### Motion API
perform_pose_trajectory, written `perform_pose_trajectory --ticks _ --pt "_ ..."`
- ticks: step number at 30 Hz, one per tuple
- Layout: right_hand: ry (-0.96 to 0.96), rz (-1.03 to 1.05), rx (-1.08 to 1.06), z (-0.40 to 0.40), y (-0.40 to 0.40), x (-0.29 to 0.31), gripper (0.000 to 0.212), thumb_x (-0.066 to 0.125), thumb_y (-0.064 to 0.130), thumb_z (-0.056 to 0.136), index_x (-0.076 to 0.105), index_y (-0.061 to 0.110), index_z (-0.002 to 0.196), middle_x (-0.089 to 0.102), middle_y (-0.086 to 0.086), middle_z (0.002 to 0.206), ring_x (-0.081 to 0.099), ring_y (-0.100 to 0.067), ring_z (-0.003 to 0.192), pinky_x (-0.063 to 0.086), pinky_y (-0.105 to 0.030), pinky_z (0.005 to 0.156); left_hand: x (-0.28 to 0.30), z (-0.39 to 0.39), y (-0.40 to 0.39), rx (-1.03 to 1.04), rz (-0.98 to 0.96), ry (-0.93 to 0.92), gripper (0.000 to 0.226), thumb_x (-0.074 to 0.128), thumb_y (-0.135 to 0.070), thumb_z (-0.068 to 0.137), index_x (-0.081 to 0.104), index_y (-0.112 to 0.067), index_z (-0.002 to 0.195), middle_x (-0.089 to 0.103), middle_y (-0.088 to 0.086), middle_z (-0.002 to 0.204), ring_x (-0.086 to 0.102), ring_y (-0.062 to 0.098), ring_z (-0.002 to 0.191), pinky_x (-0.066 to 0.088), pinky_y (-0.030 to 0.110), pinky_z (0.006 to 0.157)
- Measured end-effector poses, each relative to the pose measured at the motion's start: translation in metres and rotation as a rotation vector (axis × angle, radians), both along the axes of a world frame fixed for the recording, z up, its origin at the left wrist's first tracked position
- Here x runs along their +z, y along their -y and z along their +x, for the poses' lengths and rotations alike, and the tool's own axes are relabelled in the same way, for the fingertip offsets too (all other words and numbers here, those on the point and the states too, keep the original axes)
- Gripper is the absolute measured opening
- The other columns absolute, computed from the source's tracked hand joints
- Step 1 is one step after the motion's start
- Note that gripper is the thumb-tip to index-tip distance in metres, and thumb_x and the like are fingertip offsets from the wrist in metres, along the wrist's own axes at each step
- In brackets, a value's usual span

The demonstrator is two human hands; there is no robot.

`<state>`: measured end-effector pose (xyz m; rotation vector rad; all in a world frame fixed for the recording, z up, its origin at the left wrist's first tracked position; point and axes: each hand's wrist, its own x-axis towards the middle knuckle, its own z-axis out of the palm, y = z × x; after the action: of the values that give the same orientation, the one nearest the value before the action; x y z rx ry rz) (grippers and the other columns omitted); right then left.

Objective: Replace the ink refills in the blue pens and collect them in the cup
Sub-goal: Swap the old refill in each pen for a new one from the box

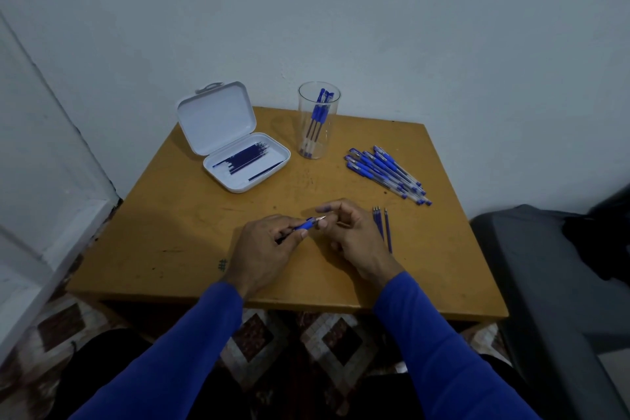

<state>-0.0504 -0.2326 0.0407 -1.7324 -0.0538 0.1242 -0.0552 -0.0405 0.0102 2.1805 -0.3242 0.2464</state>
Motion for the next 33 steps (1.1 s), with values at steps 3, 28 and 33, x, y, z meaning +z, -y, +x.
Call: perform_pose_trajectory --ticks 3,28,33 --pt "0.004 -0.043 -0.011 -0.0003 0.001 -0.0015 0.009 0.064 0.018 0.099 0.072 0.013 0.099 0.066 -0.005 0.083 0.052 -0.008 0.063 0.047 -0.02 0.055 0.0001 0.0003 -0.0003 -0.009 -0.002 0.017 0.021 0.071 -0.029 0.093 0.077 -0.025 0.112 0.068 -0.019 0.087 0.061 0.0 0.081 0.045 0.012 0.065" --pt "0.032 -0.034 0.037 -0.0009 0.0019 -0.0008 0.011 0.065 0.013 0.098 0.072 0.011 0.106 0.062 -0.012 0.088 0.053 -0.008 0.063 0.046 -0.018 0.054 -0.0015 0.0012 -0.0012 -0.029 -0.022 0.04 0.022 0.072 -0.027 0.092 0.077 -0.024 0.113 0.069 -0.017 0.086 0.062 0.003 0.077 0.045 0.014 0.065" --pt "0.027 -0.114 -0.034 -0.0007 -0.0034 -0.0023 0.028 0.065 0.032 0.099 0.07 0.005 0.091 0.067 -0.004 0.077 0.054 -0.005 0.06 0.046 -0.019 0.056 -0.0002 0.0008 -0.0015 -0.024 -0.033 0.034 0.022 0.072 -0.027 0.092 0.076 -0.026 0.114 0.069 -0.018 0.087 0.063 0.003 0.08 0.048 0.014 0.066"
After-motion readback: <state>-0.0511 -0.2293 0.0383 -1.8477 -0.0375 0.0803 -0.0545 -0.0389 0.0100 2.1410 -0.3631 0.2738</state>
